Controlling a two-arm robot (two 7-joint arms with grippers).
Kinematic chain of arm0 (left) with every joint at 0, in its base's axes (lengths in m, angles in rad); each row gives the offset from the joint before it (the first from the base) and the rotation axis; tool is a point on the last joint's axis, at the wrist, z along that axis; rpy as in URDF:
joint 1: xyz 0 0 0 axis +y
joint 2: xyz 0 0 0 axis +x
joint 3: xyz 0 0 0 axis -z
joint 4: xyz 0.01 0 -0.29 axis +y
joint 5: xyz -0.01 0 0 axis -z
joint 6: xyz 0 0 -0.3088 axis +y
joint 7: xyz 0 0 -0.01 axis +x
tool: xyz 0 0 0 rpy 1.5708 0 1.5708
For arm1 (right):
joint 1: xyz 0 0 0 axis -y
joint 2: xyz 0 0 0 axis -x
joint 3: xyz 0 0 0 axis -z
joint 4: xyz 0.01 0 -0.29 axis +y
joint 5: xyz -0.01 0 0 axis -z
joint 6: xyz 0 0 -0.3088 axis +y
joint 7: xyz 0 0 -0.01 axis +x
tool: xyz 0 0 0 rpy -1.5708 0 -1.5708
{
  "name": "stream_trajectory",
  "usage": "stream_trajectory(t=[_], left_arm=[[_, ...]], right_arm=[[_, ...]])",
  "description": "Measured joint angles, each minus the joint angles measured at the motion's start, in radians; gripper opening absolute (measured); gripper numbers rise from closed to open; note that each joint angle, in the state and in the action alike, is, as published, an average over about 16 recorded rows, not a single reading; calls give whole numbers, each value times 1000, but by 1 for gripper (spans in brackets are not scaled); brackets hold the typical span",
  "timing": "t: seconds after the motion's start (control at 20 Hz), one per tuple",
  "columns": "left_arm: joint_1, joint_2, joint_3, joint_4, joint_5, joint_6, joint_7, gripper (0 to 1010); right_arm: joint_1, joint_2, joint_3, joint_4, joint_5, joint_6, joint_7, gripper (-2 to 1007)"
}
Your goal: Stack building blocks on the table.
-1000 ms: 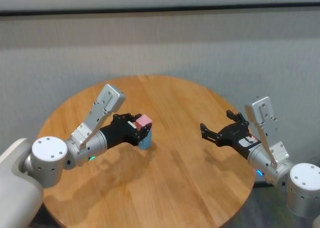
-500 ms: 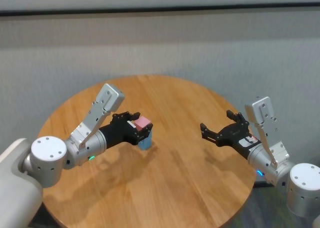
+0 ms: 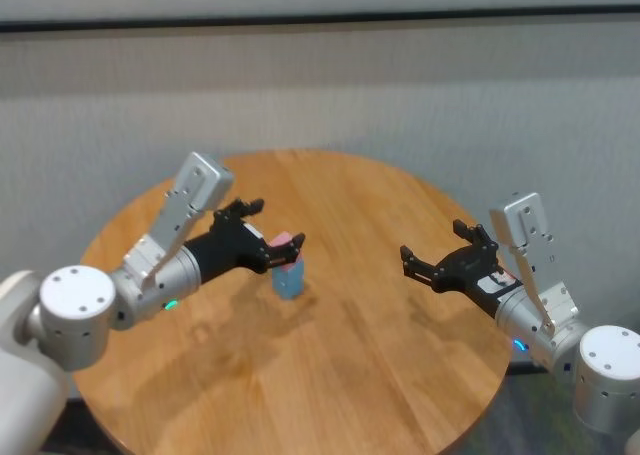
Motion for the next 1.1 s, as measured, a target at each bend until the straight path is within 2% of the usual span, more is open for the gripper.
stream_trajectory(t=[0.35, 0.6, 0.8, 1.1], left_arm=[[59, 64, -48, -99, 7, -23, 44, 979], [94, 100, -77, -135, 16, -44, 71, 1002], [110, 116, -91, -142, 22, -54, 82, 1002], [115, 119, -96, -142, 23, -59, 84, 1002]], right_arm=[[0, 0, 0, 0, 0, 0, 0, 1001], [0, 0, 0, 0, 0, 0, 0, 1001], [0, 0, 0, 0, 0, 0, 0, 1001], [0, 0, 0, 0, 0, 0, 0, 1001]])
